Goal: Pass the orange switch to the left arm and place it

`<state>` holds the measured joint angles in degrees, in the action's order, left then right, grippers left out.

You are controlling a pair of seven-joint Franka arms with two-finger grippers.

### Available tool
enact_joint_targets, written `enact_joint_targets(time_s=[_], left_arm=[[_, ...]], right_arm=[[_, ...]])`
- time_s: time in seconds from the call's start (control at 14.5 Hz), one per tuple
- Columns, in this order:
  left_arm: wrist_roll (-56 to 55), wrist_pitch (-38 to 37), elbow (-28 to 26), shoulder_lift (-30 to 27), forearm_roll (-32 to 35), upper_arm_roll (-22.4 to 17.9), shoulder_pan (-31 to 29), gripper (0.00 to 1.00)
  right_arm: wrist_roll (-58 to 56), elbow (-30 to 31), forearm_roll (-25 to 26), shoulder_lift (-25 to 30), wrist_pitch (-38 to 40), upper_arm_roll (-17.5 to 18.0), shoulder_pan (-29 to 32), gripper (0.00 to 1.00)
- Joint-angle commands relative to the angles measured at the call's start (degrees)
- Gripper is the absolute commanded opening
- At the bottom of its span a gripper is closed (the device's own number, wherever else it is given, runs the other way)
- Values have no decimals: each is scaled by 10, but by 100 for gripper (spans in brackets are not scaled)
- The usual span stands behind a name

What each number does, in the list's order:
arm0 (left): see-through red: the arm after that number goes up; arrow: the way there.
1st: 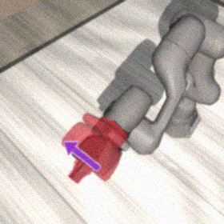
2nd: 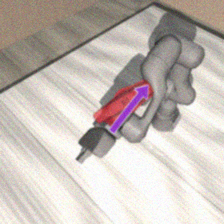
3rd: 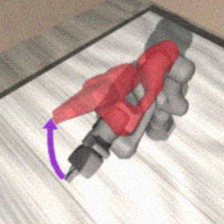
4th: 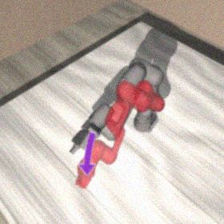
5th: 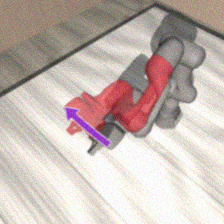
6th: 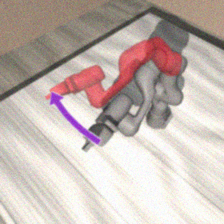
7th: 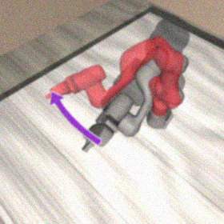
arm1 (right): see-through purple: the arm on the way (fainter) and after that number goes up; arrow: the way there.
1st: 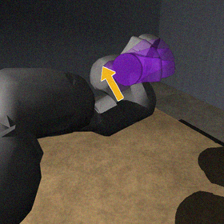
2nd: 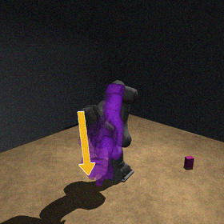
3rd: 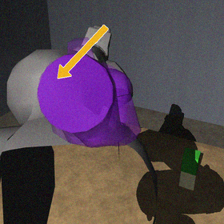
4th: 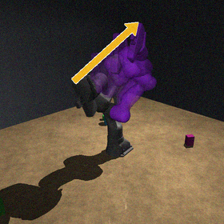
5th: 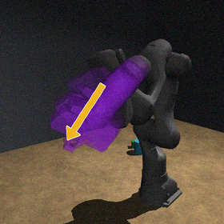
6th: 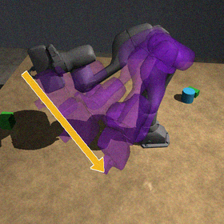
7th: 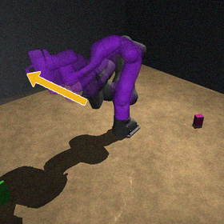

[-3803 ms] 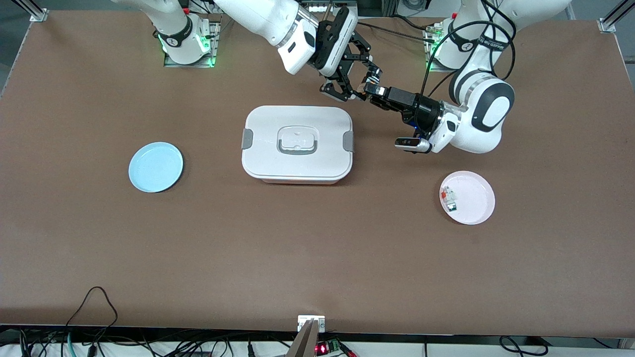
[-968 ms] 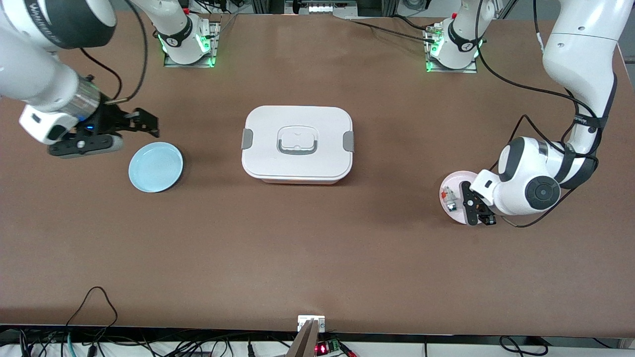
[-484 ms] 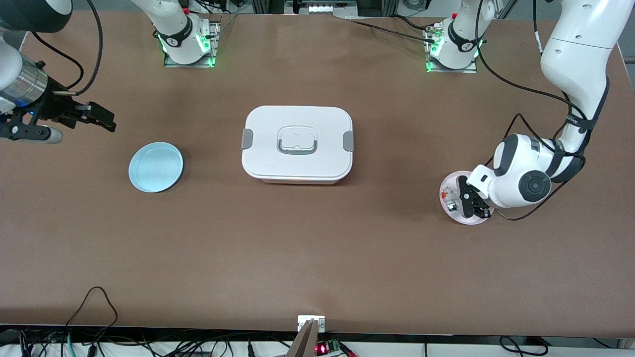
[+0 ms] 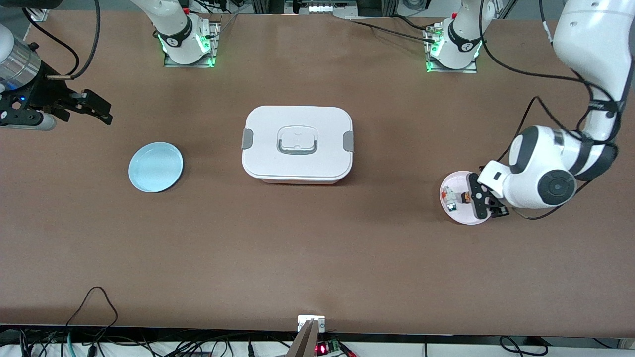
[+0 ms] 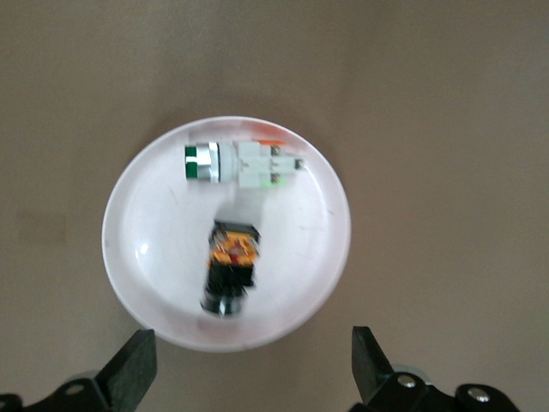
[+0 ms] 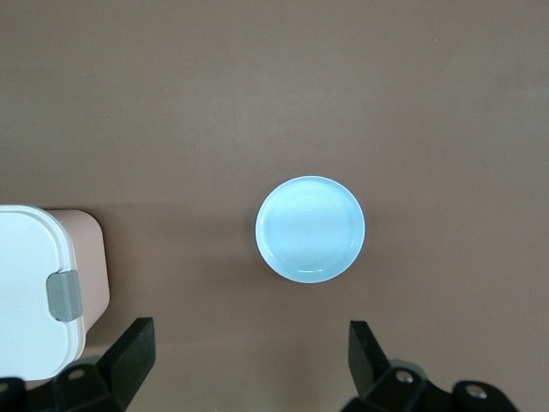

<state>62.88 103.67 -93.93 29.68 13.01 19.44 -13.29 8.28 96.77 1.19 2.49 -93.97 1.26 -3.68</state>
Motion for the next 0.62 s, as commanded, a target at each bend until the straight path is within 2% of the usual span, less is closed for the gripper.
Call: enact_joint_targets(time_s=[0.0, 0.21, 0.35, 0.48, 0.55], left_arm=[[-77, -125, 89, -2, -25, 10, -3, 100], [-208, -248, 174, -3, -52, 17, -2, 100], [-304, -300, 211, -5, -58, 23, -2, 100], [-386, -320, 224, -28, -60, 25, 2, 100], [-420, -309, 209, -54, -77, 23, 12, 100]], right_arm=[[-6, -18, -4, -13, 13, -1, 0, 100], [-16, -20, -3, -13, 12, -1, 1, 100], [-18, -20, -3, -13, 9, -1, 1, 100], [-17, -20, -2, -13, 7, 0, 0, 100], [-18, -20, -2, -13, 6, 0, 0, 100]])
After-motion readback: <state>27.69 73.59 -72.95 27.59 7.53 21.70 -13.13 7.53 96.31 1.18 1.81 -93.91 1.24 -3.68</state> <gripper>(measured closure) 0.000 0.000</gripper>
